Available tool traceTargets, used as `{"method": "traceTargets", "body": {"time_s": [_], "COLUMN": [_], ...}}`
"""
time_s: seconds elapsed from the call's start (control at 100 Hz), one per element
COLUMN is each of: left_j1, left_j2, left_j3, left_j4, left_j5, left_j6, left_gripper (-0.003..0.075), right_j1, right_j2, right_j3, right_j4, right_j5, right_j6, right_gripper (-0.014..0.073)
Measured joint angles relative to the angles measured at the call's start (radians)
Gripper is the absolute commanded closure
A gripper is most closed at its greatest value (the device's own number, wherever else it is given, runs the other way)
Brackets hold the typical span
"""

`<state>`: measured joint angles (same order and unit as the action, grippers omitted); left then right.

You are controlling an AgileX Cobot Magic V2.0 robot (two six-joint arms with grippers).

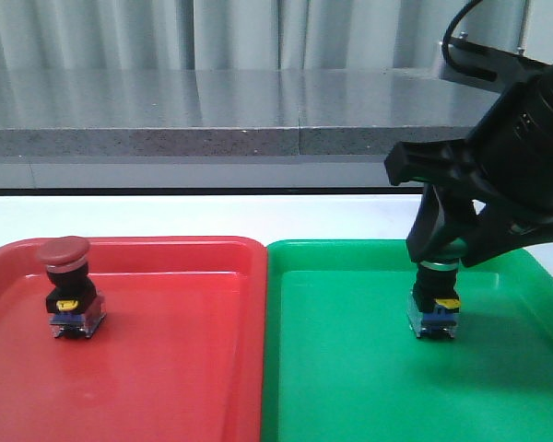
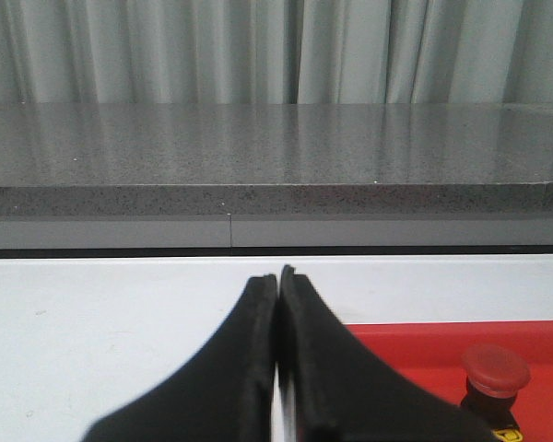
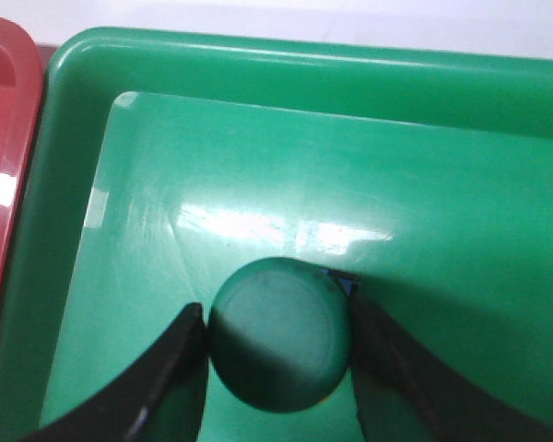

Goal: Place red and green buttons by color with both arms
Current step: 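Open the right gripper and raise it away from the button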

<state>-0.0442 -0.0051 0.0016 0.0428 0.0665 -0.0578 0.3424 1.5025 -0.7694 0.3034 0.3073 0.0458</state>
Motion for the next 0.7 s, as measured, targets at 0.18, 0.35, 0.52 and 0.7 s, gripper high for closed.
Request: {"method": "traceTargets", "body": {"time_s": [0.18,0.35,0.52,0.7], "left_j1": [0.000,0.000,0.000,0.000], "left_j2": [0.000,0.000,0.000,0.000], "left_j3": [0.000,0.000,0.000,0.000], "left_j4": [0.000,0.000,0.000,0.000], "left_j5": [0.000,0.000,0.000,0.000], "left_j6": [0.000,0.000,0.000,0.000], "left_gripper": [0.0739,0.0739,0.0739,0.0739], "right_j1": [0.000,0.000,0.000,0.000], "right_j2": [0.000,0.000,-0.039,-0.182], "right_j3": [0.004,0.005,0.005,0.005], "right_j4": [0.011,0.014,0.015,-0.023], "right_j5": [0.000,0.000,0.000,-0.006], "right_j6": [0.000,0.000,0.000,0.000], "right_gripper": [-0.0074,-0.0050,-0.0050,-0.0050]}}
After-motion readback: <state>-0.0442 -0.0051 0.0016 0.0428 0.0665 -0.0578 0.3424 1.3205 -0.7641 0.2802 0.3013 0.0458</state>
